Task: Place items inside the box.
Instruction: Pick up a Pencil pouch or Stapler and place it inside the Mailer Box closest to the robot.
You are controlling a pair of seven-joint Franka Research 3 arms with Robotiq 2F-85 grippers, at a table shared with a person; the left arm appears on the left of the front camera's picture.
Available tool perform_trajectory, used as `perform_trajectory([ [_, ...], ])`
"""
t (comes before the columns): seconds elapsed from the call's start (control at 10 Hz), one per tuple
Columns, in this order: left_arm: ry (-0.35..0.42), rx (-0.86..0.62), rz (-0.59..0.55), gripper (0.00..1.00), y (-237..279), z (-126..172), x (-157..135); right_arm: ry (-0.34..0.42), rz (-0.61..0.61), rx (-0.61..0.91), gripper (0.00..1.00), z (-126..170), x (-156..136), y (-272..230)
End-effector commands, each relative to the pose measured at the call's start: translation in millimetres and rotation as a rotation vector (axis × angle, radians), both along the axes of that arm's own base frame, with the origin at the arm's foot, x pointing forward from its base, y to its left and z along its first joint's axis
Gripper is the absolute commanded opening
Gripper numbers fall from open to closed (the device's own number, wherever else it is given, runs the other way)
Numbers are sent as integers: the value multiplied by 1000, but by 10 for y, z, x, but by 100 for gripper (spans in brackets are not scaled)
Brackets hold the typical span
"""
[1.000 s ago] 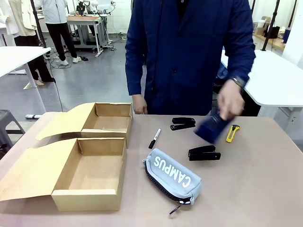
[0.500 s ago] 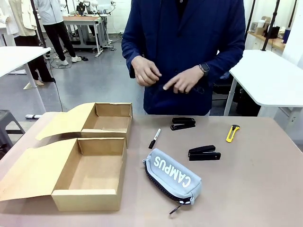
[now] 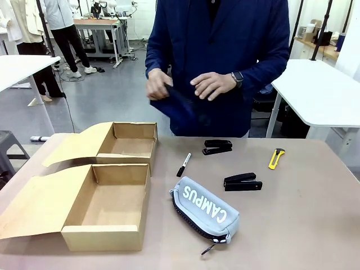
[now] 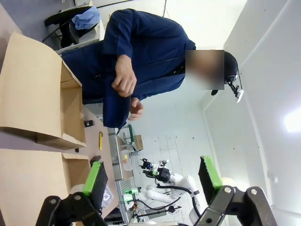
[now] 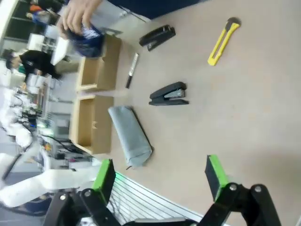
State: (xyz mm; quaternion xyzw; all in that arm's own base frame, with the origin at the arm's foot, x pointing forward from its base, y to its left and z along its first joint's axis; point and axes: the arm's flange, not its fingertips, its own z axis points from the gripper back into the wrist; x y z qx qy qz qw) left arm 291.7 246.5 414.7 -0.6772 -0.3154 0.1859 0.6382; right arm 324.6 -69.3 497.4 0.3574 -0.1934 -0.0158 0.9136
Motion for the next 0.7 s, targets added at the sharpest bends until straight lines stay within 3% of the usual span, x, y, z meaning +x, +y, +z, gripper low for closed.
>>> perform_trajectory([
  [0.0,-28,9,-2,100,-7,14,-31,59,49,-225,100,-221,27,1016],
  [0.3,-28,9,-2,100,-7,14,-31,52,68,-502,100,-630,322,2053],
  [0.6,-28,9,-2,100,-7,14,-31,63,53,-658,100,-1004,425,2606],
])
